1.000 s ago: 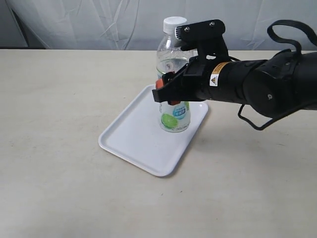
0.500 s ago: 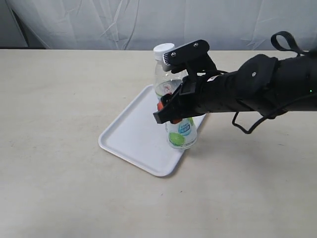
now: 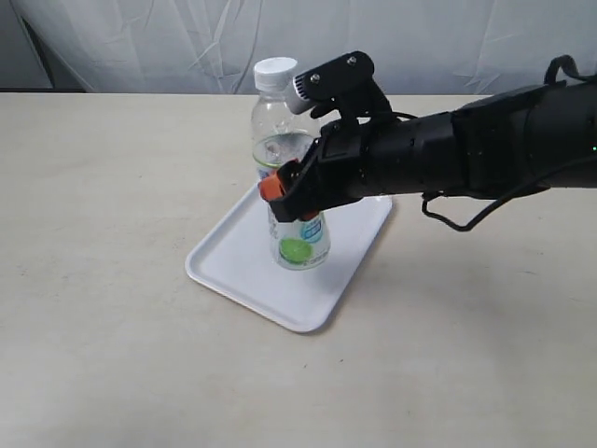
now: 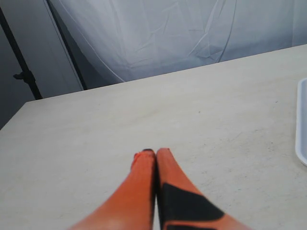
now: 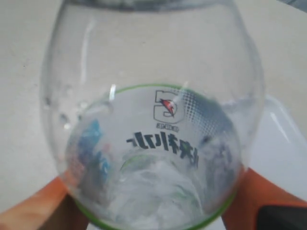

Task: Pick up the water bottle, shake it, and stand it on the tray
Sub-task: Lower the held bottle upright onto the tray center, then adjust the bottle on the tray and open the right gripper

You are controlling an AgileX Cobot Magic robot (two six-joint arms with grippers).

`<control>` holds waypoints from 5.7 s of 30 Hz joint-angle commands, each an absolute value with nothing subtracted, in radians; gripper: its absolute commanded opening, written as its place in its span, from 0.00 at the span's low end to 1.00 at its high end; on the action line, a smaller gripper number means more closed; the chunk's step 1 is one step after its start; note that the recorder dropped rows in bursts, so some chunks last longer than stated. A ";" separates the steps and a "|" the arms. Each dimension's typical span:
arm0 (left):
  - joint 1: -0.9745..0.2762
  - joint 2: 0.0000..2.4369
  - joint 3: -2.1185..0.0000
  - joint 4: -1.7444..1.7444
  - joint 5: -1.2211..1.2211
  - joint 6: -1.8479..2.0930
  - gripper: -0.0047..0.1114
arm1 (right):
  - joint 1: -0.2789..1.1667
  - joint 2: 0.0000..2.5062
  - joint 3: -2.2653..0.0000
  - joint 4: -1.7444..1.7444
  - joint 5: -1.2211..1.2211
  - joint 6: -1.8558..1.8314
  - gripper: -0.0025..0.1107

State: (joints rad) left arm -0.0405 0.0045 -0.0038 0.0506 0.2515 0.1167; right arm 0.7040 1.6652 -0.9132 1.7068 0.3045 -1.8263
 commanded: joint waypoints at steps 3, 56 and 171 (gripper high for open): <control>-0.043 0.000 0.000 0.047 0.238 0.114 0.04 | 0.680 1.682 -0.925 1.744 0.370 -2.040 0.01; -0.043 0.000 0.000 0.047 0.238 0.114 0.04 | 0.547 1.896 -1.090 1.744 0.914 -2.110 0.01; -0.043 0.000 0.000 0.047 0.238 0.114 0.04 | 0.788 1.858 -0.831 -0.149 -0.432 0.141 0.92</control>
